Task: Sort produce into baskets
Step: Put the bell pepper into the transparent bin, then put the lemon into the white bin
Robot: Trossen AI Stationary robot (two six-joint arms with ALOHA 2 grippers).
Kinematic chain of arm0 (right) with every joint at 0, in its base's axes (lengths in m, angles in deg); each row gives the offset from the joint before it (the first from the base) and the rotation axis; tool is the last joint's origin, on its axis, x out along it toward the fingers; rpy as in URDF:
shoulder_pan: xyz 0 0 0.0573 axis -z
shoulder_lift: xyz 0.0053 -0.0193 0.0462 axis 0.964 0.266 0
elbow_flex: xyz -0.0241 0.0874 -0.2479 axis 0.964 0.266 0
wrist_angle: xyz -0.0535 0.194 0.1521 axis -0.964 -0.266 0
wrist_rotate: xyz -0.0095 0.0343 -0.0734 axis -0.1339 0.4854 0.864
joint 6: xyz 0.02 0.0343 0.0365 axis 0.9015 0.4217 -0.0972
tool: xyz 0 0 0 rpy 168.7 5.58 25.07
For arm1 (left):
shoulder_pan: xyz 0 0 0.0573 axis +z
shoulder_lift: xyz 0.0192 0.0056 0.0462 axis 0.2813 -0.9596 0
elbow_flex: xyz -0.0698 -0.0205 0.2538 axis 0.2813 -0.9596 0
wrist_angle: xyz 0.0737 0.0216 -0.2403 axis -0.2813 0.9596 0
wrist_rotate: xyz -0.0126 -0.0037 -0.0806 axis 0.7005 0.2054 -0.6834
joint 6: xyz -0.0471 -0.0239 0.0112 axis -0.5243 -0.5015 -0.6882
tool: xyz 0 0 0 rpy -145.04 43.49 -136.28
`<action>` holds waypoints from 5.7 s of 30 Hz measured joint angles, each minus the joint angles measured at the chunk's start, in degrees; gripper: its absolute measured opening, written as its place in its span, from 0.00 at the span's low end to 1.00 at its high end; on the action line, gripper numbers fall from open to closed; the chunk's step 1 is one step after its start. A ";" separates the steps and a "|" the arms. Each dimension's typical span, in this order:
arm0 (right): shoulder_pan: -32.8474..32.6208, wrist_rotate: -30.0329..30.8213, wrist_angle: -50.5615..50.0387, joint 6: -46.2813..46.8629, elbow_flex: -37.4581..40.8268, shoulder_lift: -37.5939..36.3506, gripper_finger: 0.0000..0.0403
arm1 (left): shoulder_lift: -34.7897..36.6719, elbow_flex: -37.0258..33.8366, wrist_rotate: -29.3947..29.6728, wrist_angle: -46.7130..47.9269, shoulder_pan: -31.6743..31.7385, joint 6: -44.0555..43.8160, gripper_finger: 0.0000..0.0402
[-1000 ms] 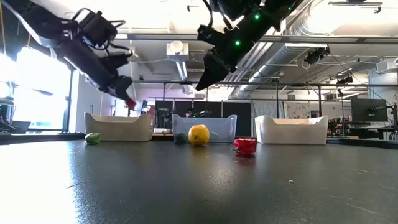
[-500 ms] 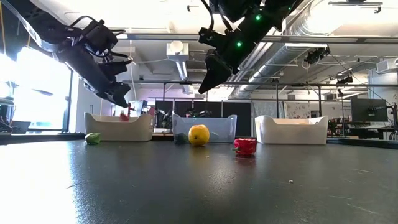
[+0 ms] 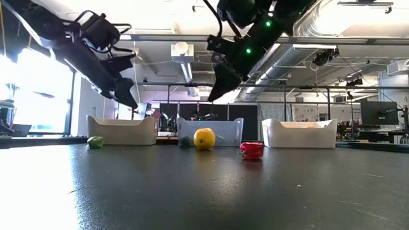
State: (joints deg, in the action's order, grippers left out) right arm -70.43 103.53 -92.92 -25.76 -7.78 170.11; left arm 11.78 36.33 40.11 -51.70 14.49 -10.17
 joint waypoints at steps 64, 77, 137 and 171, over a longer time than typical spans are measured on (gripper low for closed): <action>-0.07 0.04 2.26 3.41 7.21 0.00 0.40 | -10.45 0.52 10.18 24.08 -20.65 -35.11 0.12; -0.06 2.19 -2.42 4.81 7.21 -1.00 0.40 | -10.41 11.73 4.89 15.30 -14.37 -15.40 0.04; 0.64 0.75 5.25 5.82 13.81 -1.31 0.39 | -32.88 23.61 -23.05 -18.66 -0.11 9.57 0.12; 2.99 -7.32 20.01 31.00 10.16 3.98 0.48 | -3.74 -15.52 -15.64 -43.05 -13.35 0.98 0.01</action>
State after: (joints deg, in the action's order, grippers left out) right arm -67.44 96.21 -72.91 5.23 2.38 174.09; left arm 8.03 20.82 24.47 -94.75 1.13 -9.18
